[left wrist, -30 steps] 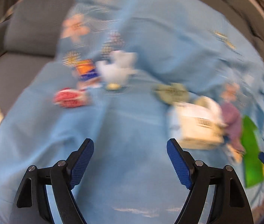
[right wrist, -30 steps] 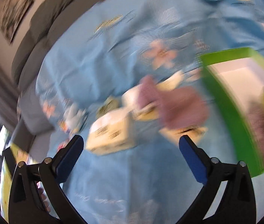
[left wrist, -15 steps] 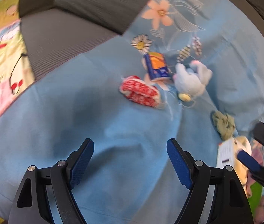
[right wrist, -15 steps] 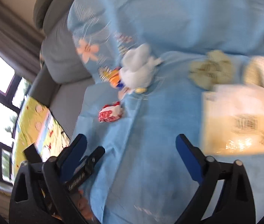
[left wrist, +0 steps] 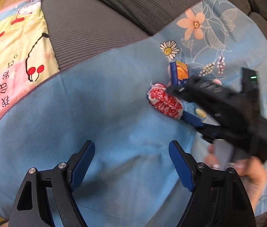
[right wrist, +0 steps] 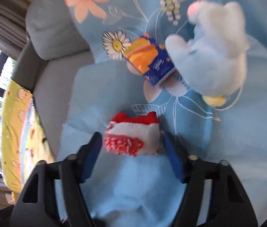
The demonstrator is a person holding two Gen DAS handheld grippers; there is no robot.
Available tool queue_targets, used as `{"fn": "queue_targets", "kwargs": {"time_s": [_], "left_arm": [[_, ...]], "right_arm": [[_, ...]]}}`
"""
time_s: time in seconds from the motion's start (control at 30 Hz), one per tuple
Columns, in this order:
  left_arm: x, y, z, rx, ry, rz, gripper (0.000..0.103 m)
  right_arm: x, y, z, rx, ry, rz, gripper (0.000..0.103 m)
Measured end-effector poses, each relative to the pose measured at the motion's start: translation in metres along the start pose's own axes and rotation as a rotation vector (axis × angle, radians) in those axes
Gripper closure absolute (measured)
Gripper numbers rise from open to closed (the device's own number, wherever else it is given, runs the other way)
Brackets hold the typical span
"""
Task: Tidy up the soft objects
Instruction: 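Move the left tool to the red-and-white knit sock and grasp it, then lift the knit sock with the left tool toward the green box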
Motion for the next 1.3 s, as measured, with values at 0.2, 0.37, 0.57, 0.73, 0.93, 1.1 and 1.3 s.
{"fn": "queue_targets", "kwargs": {"time_s": [0.2, 0.37, 0.57, 0.73, 0.93, 1.1, 1.3], "left_arm": [[-0.012, 0.015, 0.001, -0.008, 0.008, -0.009, 0.022], [-0.016, 0.017, 0.004, 0.0, -0.002, -0.01, 0.022], [-0.016, 0.015, 0.011, -0.034, -0.017, -0.023, 0.022], [-0.011, 0.016, 0.002, -0.052, -0.065, -0.005, 0.022], [0.006, 0.017, -0.026, 0.022, -0.154, 0.027, 0.022], [0.032, 0.022, -0.059, 0.195, -0.234, 0.12, 0.022], [0.079, 0.036, -0.103, 0.367, -0.338, 0.226, 0.024]], "right_arm": [[0.002, 0.0, 0.001, -0.002, 0.005, -0.061, 0.071], [0.01, 0.032, -0.004, -0.072, -0.027, -0.101, 0.075], [0.053, 0.095, -0.032, -0.088, -0.057, -0.149, 0.075], [0.1, 0.142, -0.075, 0.012, -0.099, -0.187, 0.074], [0.147, 0.194, -0.136, 0.13, -0.191, -0.236, 0.073], [0.185, 0.212, -0.181, 0.163, -0.295, -0.217, 0.072], [0.212, 0.218, -0.214, 0.207, -0.404, -0.199, 0.063]]}}
Point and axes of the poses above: each gripper's, at about its wrist camera, not at the fingertips, and y roughly against the way its jaws point, z to its left, x to its underside, the point moved 5 cm from there along -y, roughly the way its jaws point, and after that the axes turned 4 degrees about -y, right-handed, at the moved point
